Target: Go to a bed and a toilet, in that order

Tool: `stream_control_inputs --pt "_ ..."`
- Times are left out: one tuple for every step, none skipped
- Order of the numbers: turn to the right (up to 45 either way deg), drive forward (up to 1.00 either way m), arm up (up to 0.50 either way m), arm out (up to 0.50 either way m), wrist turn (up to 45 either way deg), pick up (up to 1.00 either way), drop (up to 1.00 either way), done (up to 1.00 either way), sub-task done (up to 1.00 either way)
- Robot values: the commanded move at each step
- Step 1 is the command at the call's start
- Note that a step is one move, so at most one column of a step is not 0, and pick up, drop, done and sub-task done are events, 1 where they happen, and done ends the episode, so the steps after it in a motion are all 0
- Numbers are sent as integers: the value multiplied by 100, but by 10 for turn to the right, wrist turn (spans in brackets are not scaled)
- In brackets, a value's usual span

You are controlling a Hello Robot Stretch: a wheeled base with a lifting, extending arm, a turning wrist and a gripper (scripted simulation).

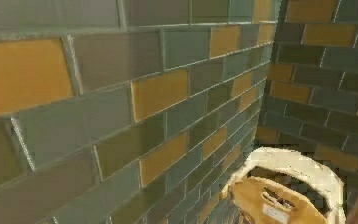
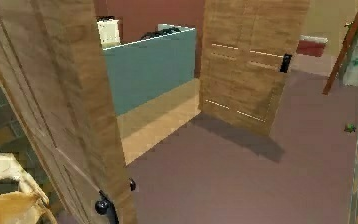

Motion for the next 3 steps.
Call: stream_control_inputs --pt "450 0 0 0 0 0 0 0 0" --pt "450 0 0 0 0 0 0 0 0" --pt "300 0 0 0 0 0 0 0 0"
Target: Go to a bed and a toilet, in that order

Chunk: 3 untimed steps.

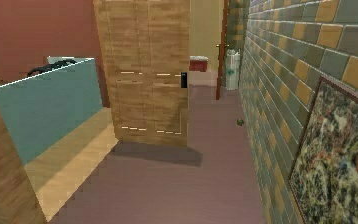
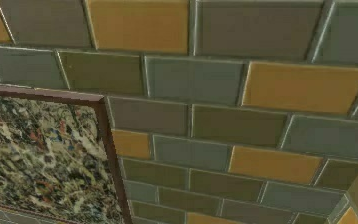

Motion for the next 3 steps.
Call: stream_control_inputs --pt "30 0 0 0 0 0 0 0 0" --pt "0 45 0 0 0 0 0 0 0" --pt "-180 0 0 0 0 0 0 0 0"
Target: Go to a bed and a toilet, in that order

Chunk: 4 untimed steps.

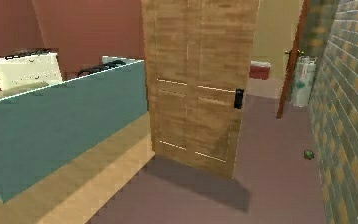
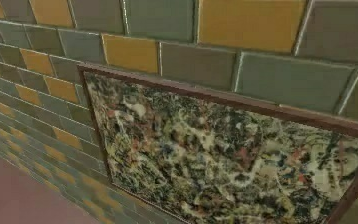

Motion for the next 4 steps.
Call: stream_control_inputs --pt "0 15 0 0 0 0 0 0 0" --pt "-150 0 0 0 0 0 0 0 0" --pt "0 40 0 0 0 0 0 0 0" --pt "-450 0 0 0 0 0 0 0 0"
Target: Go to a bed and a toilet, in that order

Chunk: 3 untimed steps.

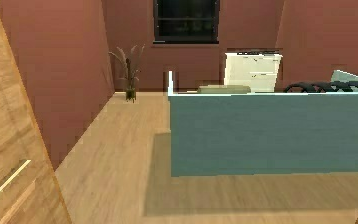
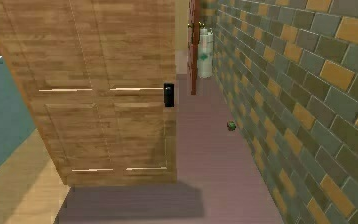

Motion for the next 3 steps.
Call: stream_control_inputs --pt "-150 0 0 0 0 0 0 0 0" --pt "0 85 0 0 0 0 0 0 0" --pt "450 0 0 0 0 0 0 0 0"
